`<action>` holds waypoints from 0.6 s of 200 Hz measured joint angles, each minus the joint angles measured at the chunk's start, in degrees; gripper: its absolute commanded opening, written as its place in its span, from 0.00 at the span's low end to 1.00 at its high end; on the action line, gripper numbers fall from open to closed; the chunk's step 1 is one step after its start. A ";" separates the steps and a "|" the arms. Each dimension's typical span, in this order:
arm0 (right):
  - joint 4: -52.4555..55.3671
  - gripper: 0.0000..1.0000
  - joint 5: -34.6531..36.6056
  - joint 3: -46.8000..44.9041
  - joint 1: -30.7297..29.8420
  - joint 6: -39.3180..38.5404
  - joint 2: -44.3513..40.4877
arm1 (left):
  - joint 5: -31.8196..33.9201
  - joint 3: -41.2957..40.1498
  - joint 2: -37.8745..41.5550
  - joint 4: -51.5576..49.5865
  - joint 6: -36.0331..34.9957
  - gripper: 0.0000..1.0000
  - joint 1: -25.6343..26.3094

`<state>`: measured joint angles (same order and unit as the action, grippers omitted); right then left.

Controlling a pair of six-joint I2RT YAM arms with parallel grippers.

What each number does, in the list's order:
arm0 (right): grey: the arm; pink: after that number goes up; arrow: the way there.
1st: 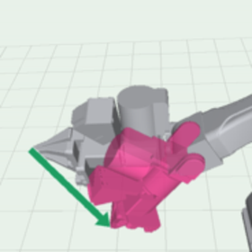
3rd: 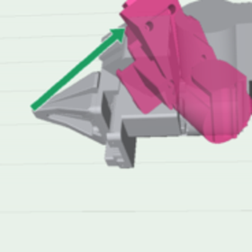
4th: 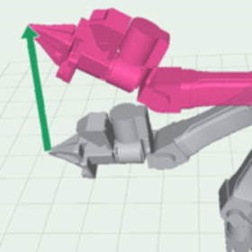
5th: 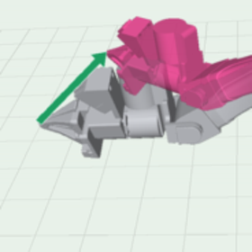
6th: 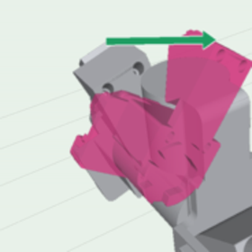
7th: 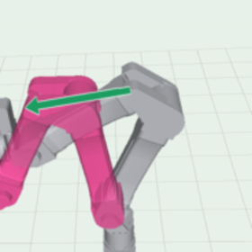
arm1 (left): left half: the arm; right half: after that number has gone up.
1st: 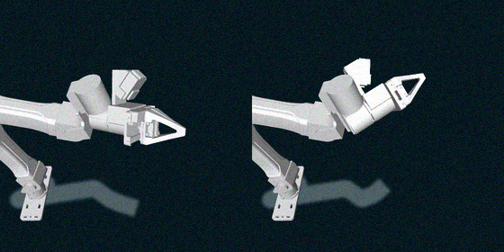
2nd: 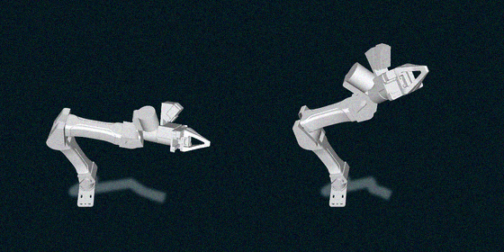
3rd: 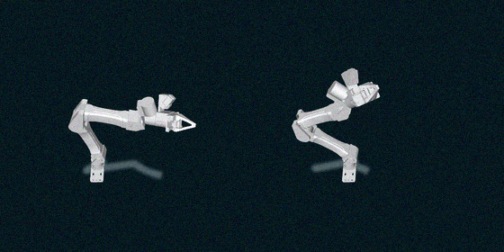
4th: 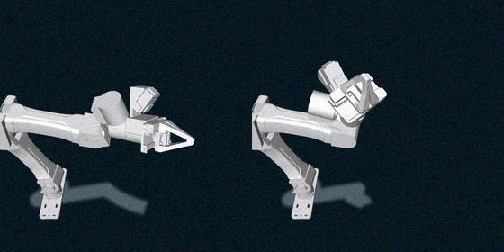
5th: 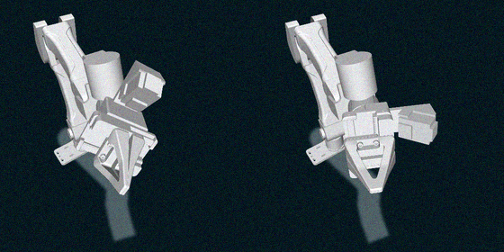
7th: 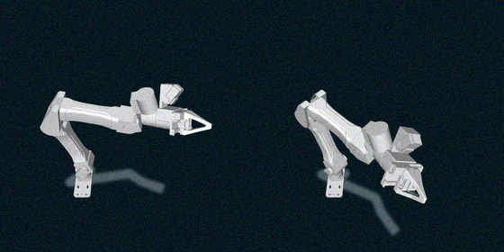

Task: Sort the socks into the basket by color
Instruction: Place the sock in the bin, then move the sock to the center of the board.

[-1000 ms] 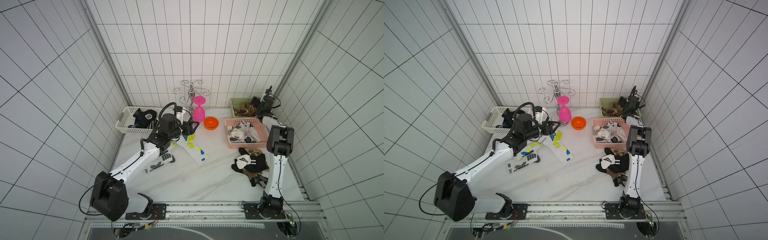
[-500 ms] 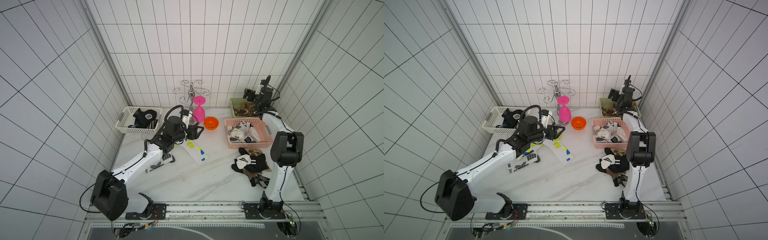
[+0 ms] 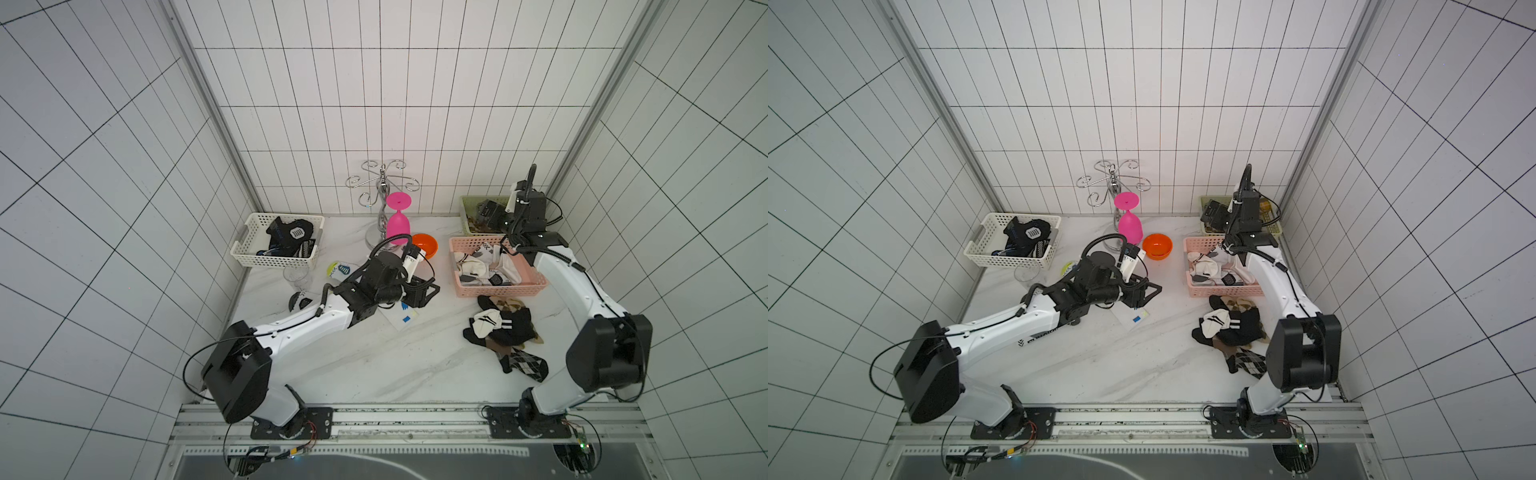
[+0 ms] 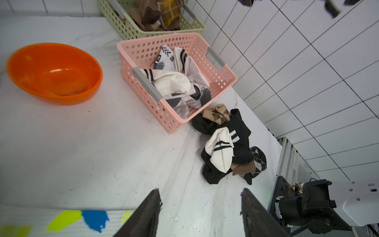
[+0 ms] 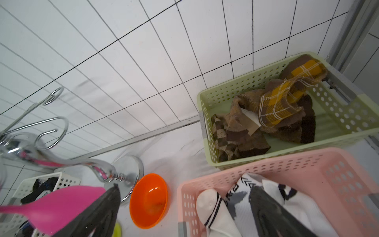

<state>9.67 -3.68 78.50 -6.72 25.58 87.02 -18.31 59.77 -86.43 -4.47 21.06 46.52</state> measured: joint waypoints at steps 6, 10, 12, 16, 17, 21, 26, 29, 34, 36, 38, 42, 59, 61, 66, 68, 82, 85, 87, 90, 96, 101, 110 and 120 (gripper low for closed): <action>0.59 0.99 -0.13 -1.05 -0.33 0.26 -2.34 | -0.07 0.02 -1.16 0.52 -0.22 0.64 1.22; 0.96 0.99 -0.07 -1.77 -0.55 0.48 -4.07 | -0.07 0.04 -1.97 0.76 -0.44 0.63 2.03; 1.29 0.99 -0.09 -2.10 -0.59 0.57 -4.94 | -0.15 0.04 -2.47 0.94 -0.55 0.63 2.49; 1.62 0.99 -0.11 -2.60 -0.70 0.72 -6.36 | -0.17 0.13 -3.32 1.07 -0.72 0.64 3.32; 1.75 0.99 -0.13 -2.80 -0.81 0.79 -6.88 | -0.17 0.15 -3.48 1.09 -0.74 0.64 3.48; 2.12 0.99 -0.11 -3.26 -0.96 0.98 -8.44 | -0.26 0.24 -4.57 1.33 -1.03 0.64 4.44; 2.64 0.99 -0.17 -3.82 -1.16 1.18 -10.32 | -0.33 0.48 -5.60 1.49 -1.22 0.64 5.33; 2.93 0.99 -0.17 -4.13 -1.20 1.31 -11.43 | -0.31 0.72 -6.38 1.57 -1.42 0.64 6.01; 3.41 0.99 -0.26 -4.55 -1.20 1.46 -13.18 | -0.33 1.09 -7.72 2.03 -1.68 0.64 7.06; 3.58 0.99 -0.26 -4.68 -1.20 1.53 -13.84 | -0.31 1.25 -8.24 2.14 -1.77 0.64 7.52; 3.74 0.99 -0.31 -4.79 -1.20 1.60 -14.27 | -0.33 1.40 -8.57 2.27 -1.84 0.64 7.80; 4.04 0.99 -0.31 -5.01 -1.20 1.73 -15.67 | -0.31 1.86 -9.77 2.60 -2.10 0.64 8.74; 5.44 0.99 -0.79 -5.29 -1.20 2.47 -19.91 | 0.04 3.65 -13.60 4.26 -2.78 0.64 11.78; 5.62 0.99 -0.85 -5.31 -1.20 2.56 -20.44 | 0.07 3.91 -14.12 4.57 -2.91 0.64 12.20; 6.01 0.99 -1.20 -5.38 -1.20 2.75 -21.46 | 0.26 4.37 -15.02 5.29 -3.04 0.64 12.90; 6.23 0.99 -1.33 -5.40 -1.20 2.86 -21.94 | 0.28 4.66 -15.50 5.55 -3.13 0.64 13.27; 7.34 0.99 -2.36 -5.66 -1.20 3.37 -24.30 | 0.68 6.75 -18.27 6.99 -3.37 0.64 15.15; 7.61 0.99 -2.64 -5.70 -1.20 3.50 -24.68 | 0.79 7.28 -18.84 7.37 -3.41 0.65 15.52; 7.80 0.99 -2.75 -5.75 -1.20 3.56 -25.00 | 0.90 7.74 -19.41 7.69 -3.41 0.65 15.78; 8.02 0.99 -2.97 -5.81 -1.20 3.65 -25.31 | 0.96 8.31 -19.96 8.04 -3.43 0.65 16.13; 8.50 0.99 -3.37 -5.92 -1.20 3.80 -25.99 | 1.18 9.40 -21.24 8.98 -3.50 0.65 16.70; 8.96 0.99 -3.76 -6.03 -1.20 3.96 -26.51 | 1.40 10.38 -22.34 9.84 -3.54 0.64 17.18; 9.88 0.99 -4.28 -6.16 -1.20 4.07 -27.23 | 1.62 12.09 -24.02 10.93 -3.58 0.65 17.94; 10.67 0.99 -4.74 -6.29 -1.20 4.11 -27.80 | 2.03 14.45 -26.45 12.44 -3.78 0.65 18.73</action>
<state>20.34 -8.43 72.20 -7.92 29.69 59.22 -16.27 74.22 -112.88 7.97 17.28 65.25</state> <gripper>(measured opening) 0.991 0.645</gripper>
